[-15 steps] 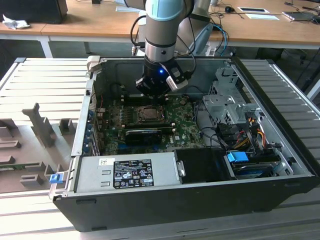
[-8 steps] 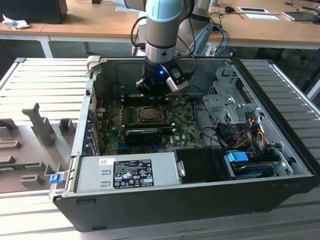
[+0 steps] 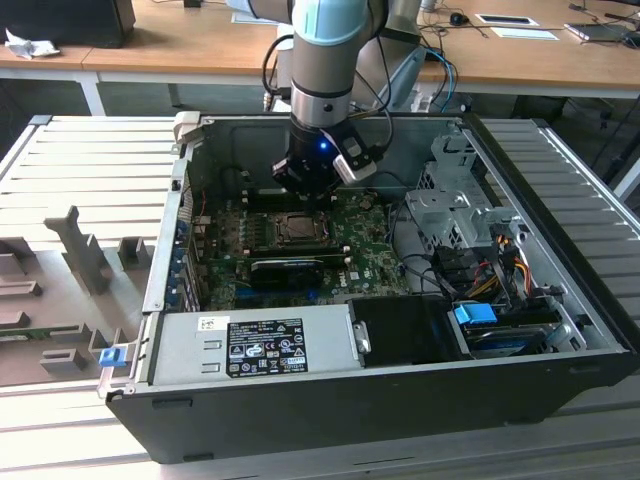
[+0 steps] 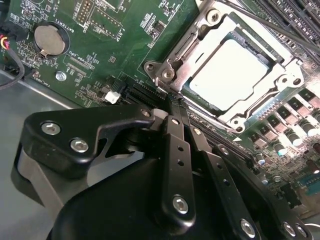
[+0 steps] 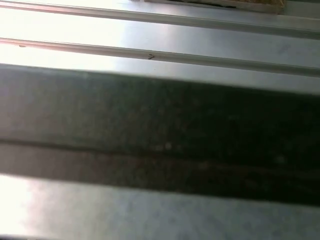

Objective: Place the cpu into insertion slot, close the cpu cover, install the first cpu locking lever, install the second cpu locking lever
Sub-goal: 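Install the first cpu locking lever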

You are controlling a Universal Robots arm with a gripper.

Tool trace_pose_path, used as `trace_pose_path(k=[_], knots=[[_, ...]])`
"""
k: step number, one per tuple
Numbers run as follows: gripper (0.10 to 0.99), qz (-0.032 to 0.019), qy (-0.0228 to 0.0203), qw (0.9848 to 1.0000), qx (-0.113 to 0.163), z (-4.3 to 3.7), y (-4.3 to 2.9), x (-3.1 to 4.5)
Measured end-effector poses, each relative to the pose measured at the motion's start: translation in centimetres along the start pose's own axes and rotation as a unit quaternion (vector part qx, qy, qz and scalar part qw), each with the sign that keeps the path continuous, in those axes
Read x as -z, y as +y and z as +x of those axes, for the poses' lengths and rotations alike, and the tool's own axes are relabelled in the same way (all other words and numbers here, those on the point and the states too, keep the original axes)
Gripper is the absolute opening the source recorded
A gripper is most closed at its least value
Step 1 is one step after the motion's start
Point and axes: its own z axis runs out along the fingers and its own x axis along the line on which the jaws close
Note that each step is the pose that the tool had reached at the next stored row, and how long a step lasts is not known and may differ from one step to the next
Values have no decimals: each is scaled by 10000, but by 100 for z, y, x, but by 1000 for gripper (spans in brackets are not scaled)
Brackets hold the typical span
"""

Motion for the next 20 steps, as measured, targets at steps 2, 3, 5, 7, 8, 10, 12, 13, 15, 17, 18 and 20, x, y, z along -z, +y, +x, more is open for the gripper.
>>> trace_pose_path(k=[2, 3, 5, 7, 8, 10, 12, 13, 15, 17, 18, 20], knots=[[106, 3, 2, 10000, 0, 1, -1, -6], [106, 4, 3, 10000, 0, 1, -2, -8], [106, 5, 3, 10000, 0, 1, -2, -12], [106, 2, 3, 10000, -1, 1, -3, -15], [106, 1, 3, 10000, -1, 1, -3, -15], [106, -1, 3, 10000, -1, 1, -2, -16], [106, -3, 1, 10000, 0, 1, -1, -7], [106, -1, 1, 10000, 0, 0, 0, 3], [106, -1, 2, 10000, 0, 1, 3, 50], [106, 1, 3, 10000, 0, 0, 6, 87], [106, 3, 3, 10000, 0, 0, 7, 93], [106, 2, 3, 10000, 0, 1, -3, 94]])
